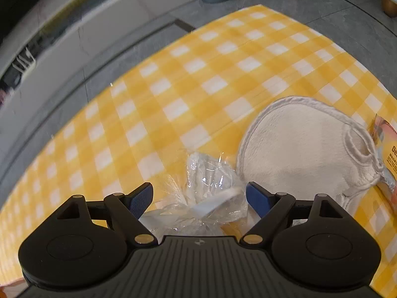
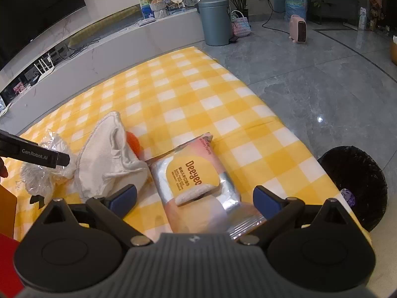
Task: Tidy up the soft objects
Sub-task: 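Close the left gripper on the ribbon-tied clear bag and lift it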
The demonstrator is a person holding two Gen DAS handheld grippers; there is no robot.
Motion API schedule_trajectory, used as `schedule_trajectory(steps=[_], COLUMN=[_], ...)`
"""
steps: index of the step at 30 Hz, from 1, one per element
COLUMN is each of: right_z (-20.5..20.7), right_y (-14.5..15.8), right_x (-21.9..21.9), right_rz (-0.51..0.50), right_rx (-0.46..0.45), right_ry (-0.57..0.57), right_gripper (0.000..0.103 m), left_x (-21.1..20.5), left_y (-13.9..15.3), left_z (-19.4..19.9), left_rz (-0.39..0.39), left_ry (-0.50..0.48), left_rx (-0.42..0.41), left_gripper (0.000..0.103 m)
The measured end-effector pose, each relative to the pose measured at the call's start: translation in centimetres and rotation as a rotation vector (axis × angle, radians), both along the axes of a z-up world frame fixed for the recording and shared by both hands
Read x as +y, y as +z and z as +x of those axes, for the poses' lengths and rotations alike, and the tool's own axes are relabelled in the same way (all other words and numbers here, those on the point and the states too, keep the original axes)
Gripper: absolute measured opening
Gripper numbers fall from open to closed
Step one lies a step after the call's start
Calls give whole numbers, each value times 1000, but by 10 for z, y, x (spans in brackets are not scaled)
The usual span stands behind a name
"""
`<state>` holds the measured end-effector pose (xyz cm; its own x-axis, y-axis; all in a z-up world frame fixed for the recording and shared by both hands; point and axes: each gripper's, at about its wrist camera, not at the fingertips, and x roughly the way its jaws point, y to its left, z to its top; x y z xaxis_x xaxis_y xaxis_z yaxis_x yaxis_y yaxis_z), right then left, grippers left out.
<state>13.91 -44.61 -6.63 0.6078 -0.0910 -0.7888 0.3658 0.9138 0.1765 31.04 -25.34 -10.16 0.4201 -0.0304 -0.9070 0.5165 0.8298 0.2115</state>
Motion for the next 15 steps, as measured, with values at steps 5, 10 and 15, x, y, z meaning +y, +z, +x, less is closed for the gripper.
schedule_trajectory(steps=[5,10,15], right_z=[0,4,7], right_y=[0,1,-1], right_x=[0,3,4], right_rz=[-1,-17,-16], right_rx=[0,-2,8], right_ry=[-6,7,20], right_gripper=[98,98,98], left_x=[10,14,16], left_y=[-8,-14,-9], left_z=[12,17,7], left_rz=[-31,-41,-22], left_ry=[83,116,119], left_rx=[103,175,141], left_gripper=[99,89,72])
